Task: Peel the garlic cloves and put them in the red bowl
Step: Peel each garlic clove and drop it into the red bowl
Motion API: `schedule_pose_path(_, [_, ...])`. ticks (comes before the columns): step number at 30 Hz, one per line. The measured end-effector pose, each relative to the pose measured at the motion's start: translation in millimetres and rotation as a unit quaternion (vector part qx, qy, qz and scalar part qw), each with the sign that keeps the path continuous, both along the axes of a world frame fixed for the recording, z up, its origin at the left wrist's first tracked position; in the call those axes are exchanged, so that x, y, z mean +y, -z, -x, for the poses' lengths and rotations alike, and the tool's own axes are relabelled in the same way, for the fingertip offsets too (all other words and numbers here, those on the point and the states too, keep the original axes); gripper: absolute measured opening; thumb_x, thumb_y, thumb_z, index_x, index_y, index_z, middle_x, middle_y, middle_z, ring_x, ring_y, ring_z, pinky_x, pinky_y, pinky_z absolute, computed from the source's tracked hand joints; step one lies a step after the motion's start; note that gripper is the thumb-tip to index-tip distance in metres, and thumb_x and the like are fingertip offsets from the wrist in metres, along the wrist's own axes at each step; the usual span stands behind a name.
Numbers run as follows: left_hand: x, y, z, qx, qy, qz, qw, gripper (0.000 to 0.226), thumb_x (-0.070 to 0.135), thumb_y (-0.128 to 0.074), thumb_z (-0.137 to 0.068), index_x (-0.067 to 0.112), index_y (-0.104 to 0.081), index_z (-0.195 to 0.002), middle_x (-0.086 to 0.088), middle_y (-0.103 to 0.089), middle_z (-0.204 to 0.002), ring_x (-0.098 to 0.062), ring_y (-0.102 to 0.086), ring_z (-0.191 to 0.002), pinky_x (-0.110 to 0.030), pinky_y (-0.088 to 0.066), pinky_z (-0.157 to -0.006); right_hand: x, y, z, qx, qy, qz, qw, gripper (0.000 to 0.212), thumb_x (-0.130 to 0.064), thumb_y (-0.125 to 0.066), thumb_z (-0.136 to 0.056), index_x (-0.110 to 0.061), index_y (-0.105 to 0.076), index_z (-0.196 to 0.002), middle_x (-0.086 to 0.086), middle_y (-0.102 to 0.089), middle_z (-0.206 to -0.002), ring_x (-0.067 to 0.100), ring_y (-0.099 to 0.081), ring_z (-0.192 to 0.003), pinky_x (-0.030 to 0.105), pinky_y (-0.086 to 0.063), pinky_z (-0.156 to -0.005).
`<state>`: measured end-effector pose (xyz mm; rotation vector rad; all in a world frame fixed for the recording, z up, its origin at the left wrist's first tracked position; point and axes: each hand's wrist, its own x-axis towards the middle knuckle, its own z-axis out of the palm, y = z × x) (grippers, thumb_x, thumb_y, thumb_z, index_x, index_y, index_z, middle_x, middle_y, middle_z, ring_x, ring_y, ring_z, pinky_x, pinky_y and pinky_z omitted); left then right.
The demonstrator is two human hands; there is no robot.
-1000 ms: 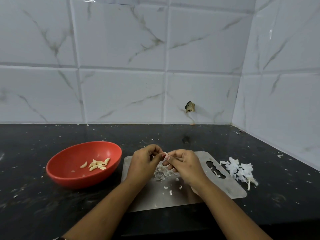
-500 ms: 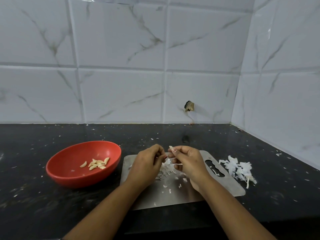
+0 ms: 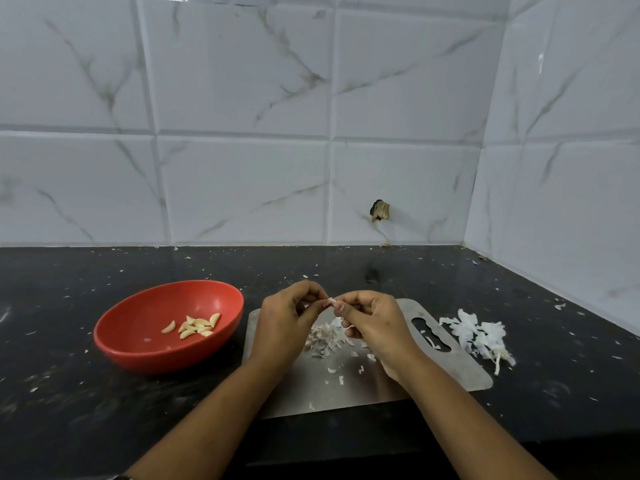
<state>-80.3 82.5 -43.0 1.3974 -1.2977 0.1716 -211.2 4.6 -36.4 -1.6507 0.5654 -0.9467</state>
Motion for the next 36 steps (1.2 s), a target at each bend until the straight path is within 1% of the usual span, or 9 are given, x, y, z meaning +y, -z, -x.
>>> schedule_pose_path(6, [-2,3,-2,-0.041,-0.003,-0.083,0.996,0.007,0.017,-0.065,-0.089,0.019,-0.060,-0.084,0.010,-0.061,-0.076,-0.004,-0.049,-0.060,-0.014,-0.036,-0.056,-3,3,0,0.036,0.045,0.147,0.987,0.007,-0.010,-0.070,-0.087,-0.014,-0.075,-0.089,-0.002,-0.070,-0.074,0.005,-0.064,-0.064,0.018,-0.052,-0.056])
schedule_pose_path(12, [-2,7,-4,-0.114,-0.013,-0.153,0.982,0.010,0.026,-0.052,-0.096,0.025,-0.047,-0.087,0.009,-0.054,-0.082,-0.004,-0.046,-0.067,-0.025,-0.036,-0.060,-5,7,0,0.107,0.121,0.376,0.912,0.009,-0.015,-0.068,-0.089,-0.014,-0.076,-0.093,-0.002,-0.069,-0.084,0.008,-0.062,-0.075,0.012,-0.048,-0.066])
schedule_pose_path(19, [1,5,-6,-0.170,-0.012,-0.179,0.969,0.012,0.026,-0.044,-0.099,0.022,-0.043,-0.088,0.010,-0.049,-0.077,-0.010,-0.047,-0.073,-0.027,-0.033,-0.062,1,6,2,0.153,0.126,0.504,0.841,0.007,-0.012,-0.065,-0.090,-0.010,-0.072,-0.090,0.004,-0.063,-0.077,0.017,-0.059,-0.066,0.016,-0.041,-0.059])
schedule_pose_path(22, [3,1,-8,-0.164,0.002,-0.182,0.970,0.013,0.027,-0.048,-0.098,0.022,-0.045,-0.086,0.010,-0.052,-0.077,-0.006,-0.047,-0.067,-0.021,-0.031,-0.059,-1,5,2,0.146,0.111,0.464,0.866,0.008,-0.013,-0.066,-0.090,-0.011,-0.074,-0.091,-0.001,-0.063,-0.079,0.009,-0.057,-0.069,0.007,-0.035,-0.061])
schedule_pose_path(25, [1,0,-11,-0.053,0.078,-0.150,0.984,0.013,0.021,-0.060,-0.093,0.023,-0.054,-0.081,0.012,-0.058,-0.072,-0.003,-0.047,-0.055,-0.015,-0.035,-0.056,-7,3,6,0.087,0.084,0.322,0.939,0.005,-0.012,-0.071,-0.086,-0.014,-0.076,-0.089,-0.014,-0.063,-0.076,0.000,-0.060,-0.068,0.007,-0.042,-0.061])
schedule_pose_path(27, [0,1,-12,0.006,0.111,-0.148,0.983,0.014,0.017,-0.064,-0.090,0.023,-0.057,-0.080,0.013,-0.061,-0.069,-0.003,-0.047,-0.054,-0.015,-0.038,-0.055,-8,3,8,0.075,0.068,0.277,0.956,0.005,-0.011,-0.073,-0.084,-0.014,-0.076,-0.087,-0.014,-0.063,-0.071,-0.002,-0.061,-0.063,0.009,-0.045,-0.058])
schedule_pose_path(29, [0,2,-13,0.037,0.132,-0.150,0.979,0.016,0.013,-0.065,-0.089,0.022,-0.058,-0.079,0.014,-0.062,-0.067,-0.007,-0.050,-0.057,-0.017,-0.039,-0.055,-8,5,8,0.079,0.061,0.269,0.958,0.005,-0.011,-0.073,-0.084,-0.013,-0.076,-0.087,-0.012,-0.064,-0.072,0.000,-0.061,-0.063,0.011,-0.046,-0.058])
schedule_pose_path(32, [1,2,-10,0.015,0.133,-0.160,0.978,0.018,0.011,-0.060,-0.093,0.021,-0.052,-0.080,0.010,-0.061,-0.069,0.002,-0.048,-0.053,-0.014,-0.037,-0.053,-8,7,6,0.084,0.068,0.288,0.951,0.005,-0.012,-0.073,-0.084,-0.014,-0.076,-0.087,-0.006,-0.068,-0.079,0.004,-0.062,-0.069,0.015,-0.050,-0.061])
schedule_pose_path(36, [1,3,-6,0.004,0.117,-0.167,0.979,0.017,0.012,-0.054,-0.096,0.019,-0.049,-0.081,0.007,-0.060,-0.071,0.003,-0.047,-0.051,-0.016,-0.036,-0.052,-5,10,5,0.103,0.089,0.359,0.923,0.006,-0.015,-0.069,-0.088,-0.015,-0.075,-0.091,-0.001,-0.068,-0.085,0.009,-0.062,-0.073,0.025,-0.053,-0.066])
